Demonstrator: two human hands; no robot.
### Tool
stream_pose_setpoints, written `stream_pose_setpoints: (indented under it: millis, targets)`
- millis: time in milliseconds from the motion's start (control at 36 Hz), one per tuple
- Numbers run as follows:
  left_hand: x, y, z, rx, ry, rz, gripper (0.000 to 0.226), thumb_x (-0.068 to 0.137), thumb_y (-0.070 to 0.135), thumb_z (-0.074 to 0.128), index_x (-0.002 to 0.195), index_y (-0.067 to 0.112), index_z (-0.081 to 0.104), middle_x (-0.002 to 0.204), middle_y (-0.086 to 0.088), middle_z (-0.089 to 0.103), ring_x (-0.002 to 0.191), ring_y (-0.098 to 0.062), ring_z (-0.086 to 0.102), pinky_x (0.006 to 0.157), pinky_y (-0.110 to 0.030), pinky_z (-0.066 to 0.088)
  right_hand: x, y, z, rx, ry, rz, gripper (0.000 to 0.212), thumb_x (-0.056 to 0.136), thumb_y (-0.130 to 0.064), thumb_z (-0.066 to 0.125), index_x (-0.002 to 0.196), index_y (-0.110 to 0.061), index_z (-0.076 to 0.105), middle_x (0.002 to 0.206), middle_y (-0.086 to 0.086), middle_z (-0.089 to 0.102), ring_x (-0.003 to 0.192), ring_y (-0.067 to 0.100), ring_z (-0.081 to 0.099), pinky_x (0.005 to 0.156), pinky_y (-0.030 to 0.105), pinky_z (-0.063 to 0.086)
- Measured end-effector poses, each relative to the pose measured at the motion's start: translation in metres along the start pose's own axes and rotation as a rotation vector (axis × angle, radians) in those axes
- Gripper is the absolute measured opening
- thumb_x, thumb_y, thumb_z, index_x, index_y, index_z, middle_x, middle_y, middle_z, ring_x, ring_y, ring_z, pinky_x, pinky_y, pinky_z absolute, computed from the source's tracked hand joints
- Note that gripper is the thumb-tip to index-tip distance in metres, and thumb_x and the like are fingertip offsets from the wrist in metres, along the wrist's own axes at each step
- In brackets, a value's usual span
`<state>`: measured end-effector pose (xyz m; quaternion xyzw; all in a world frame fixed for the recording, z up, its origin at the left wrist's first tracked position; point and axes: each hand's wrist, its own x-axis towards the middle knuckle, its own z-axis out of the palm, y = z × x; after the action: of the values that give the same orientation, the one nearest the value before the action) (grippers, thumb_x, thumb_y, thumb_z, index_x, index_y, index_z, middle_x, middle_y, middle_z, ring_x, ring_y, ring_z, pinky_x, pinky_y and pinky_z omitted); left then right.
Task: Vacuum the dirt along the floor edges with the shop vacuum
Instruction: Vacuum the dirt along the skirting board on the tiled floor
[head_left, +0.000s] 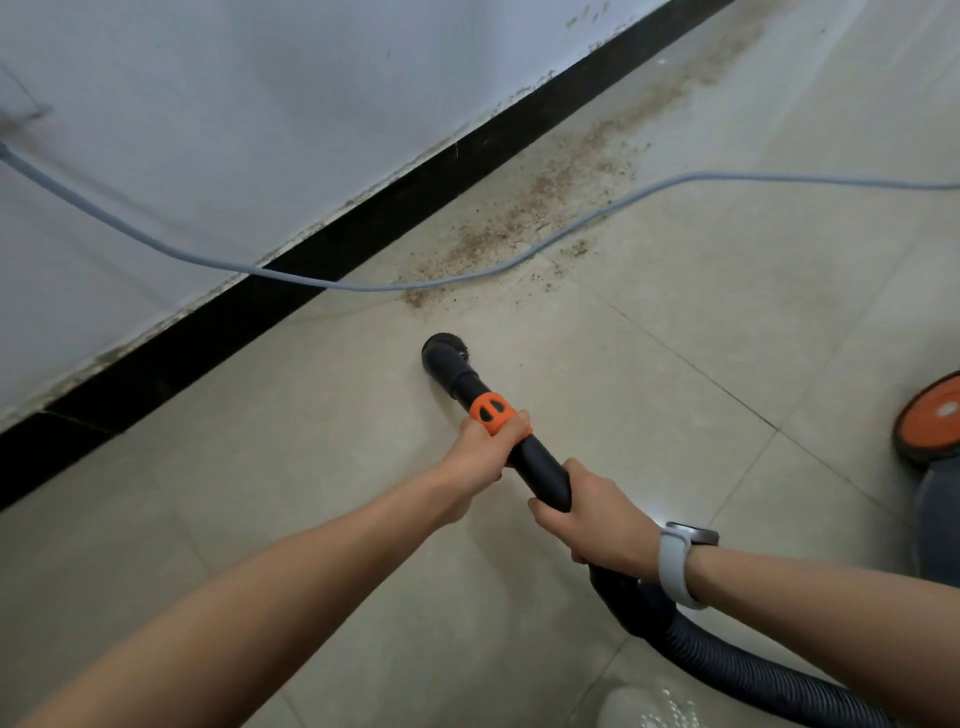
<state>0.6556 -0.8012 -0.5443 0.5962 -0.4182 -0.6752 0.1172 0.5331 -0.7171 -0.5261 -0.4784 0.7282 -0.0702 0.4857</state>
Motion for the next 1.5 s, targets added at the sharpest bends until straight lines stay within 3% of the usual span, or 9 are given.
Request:
stream_pose_setpoints:
  millis: [444, 583, 694, 861, 1083, 1194, 1278, 1361, 1500]
  targets:
    - [-0.066, -0.071, -0.021, -0.150, 0.344, -0.200, 0.047, 0.091, 0.037, 0.056, 0.123, 0.007, 0.037, 0.090, -0.002, 0.060, 0.083, -0.019, 0.063, 0.062, -0.026, 0.039, -0.025, -0.005, 0.034, -0.116, -0.385, -0.174, 0.024, 0.091, -0.031, 0.058, 0.098, -0.014, 0.043, 0.076, 0.000, 0.057, 0.052, 0.017, 0.058, 0.051, 0.026, 0.049]
    - [-0.055, -0.080, -0.031, -0.143, 0.358, -0.210, 0.050, 0.096, 0.046, 0.042, 0.127, 0.007, 0.041, 0.088, 0.000, 0.060, 0.087, -0.016, 0.059, 0.090, -0.038, 0.044, -0.026, -0.001, 0.033, -0.175, -0.347, -0.187, 0.028, 0.091, -0.040, 0.059, 0.097, -0.017, 0.042, 0.077, -0.002, 0.058, 0.053, 0.016, 0.058, 0.057, 0.029, 0.051]
    - [-0.050, -0.080, -0.031, -0.161, 0.337, -0.188, 0.046, 0.097, 0.043, 0.040, 0.126, 0.008, 0.045, 0.103, -0.005, 0.060, 0.093, -0.017, 0.056, 0.092, -0.038, 0.044, -0.025, 0.001, 0.039, -0.246, -0.273, -0.196, 0.030, 0.090, -0.044, 0.059, 0.098, -0.020, 0.042, 0.079, -0.003, 0.056, 0.057, 0.010, 0.053, 0.061, 0.027, 0.046]
    - [-0.044, -0.079, -0.032, -0.131, 0.304, -0.172, 0.048, 0.096, 0.045, 0.040, 0.129, 0.010, 0.044, 0.116, -0.007, 0.059, 0.108, -0.022, 0.054, 0.102, -0.044, 0.041, -0.017, -0.012, 0.049, -0.239, -0.141, -0.248, 0.027, 0.087, -0.031, 0.060, 0.103, -0.016, 0.045, 0.091, 0.007, 0.062, 0.085, 0.029, 0.061, 0.070, 0.034, 0.046]
    - [-0.035, -0.068, -0.034, -0.083, 0.233, -0.088, 0.041, 0.100, 0.041, 0.038, 0.129, 0.012, 0.043, 0.114, -0.003, 0.057, 0.104, -0.018, 0.055, 0.086, -0.034, 0.040, -0.005, -0.021, 0.055, -0.490, 0.063, -0.330, 0.032, 0.096, -0.041, 0.046, 0.112, -0.013, 0.041, 0.108, 0.008, 0.061, 0.092, 0.033, 0.061, 0.065, 0.033, 0.035]
    - [-0.024, -0.054, -0.043, 0.116, 0.107, 0.031, 0.056, 0.097, 0.055, 0.033, 0.139, 0.019, 0.038, 0.132, 0.003, 0.049, 0.126, -0.016, 0.045, 0.102, -0.031, 0.035, 0.006, -0.023, 0.040, -0.507, 0.149, -0.284, 0.037, 0.097, -0.048, 0.043, 0.112, -0.015, 0.039, 0.104, 0.007, 0.065, 0.091, 0.033, 0.062, 0.063, 0.033, 0.034]
    - [-0.012, -0.044, -0.051, 0.499, 0.116, 0.038, 0.078, 0.081, 0.076, 0.026, 0.132, 0.022, 0.050, 0.138, -0.002, 0.050, 0.131, -0.024, 0.041, 0.109, -0.042, 0.031, 0.010, -0.015, 0.023, -0.475, 0.195, -0.217, 0.038, 0.095, -0.051, 0.044, 0.109, -0.016, 0.039, 0.099, 0.007, 0.065, 0.090, 0.034, 0.062, 0.062, 0.033, 0.034]
    - [-0.002, -0.042, -0.055, 0.884, 0.186, 0.021, 0.057, 0.093, 0.058, 0.037, 0.139, 0.025, 0.041, 0.147, -0.004, 0.038, 0.135, -0.027, 0.034, 0.108, -0.042, 0.031, 0.007, 0.002, 0.006, -0.450, 0.211, -0.144, 0.037, 0.095, -0.053, 0.045, 0.104, -0.018, 0.037, 0.089, 0.005, 0.060, 0.085, 0.033, 0.061, 0.062, 0.033, 0.036]
    - [0.010, -0.050, -0.059, 1.141, 0.061, 0.001, 0.081, 0.090, 0.056, 0.050, 0.152, 0.026, 0.009, 0.161, -0.004, 0.001, 0.147, -0.027, 0.004, 0.114, -0.049, 0.021, 0.000, 0.038, -0.023, -0.360, 0.281, 0.015, 0.037, 0.093, -0.053, 0.048, 0.098, -0.018, 0.038, 0.079, 0.003, 0.055, 0.077, 0.033, 0.060, 0.063, 0.035, 0.043]
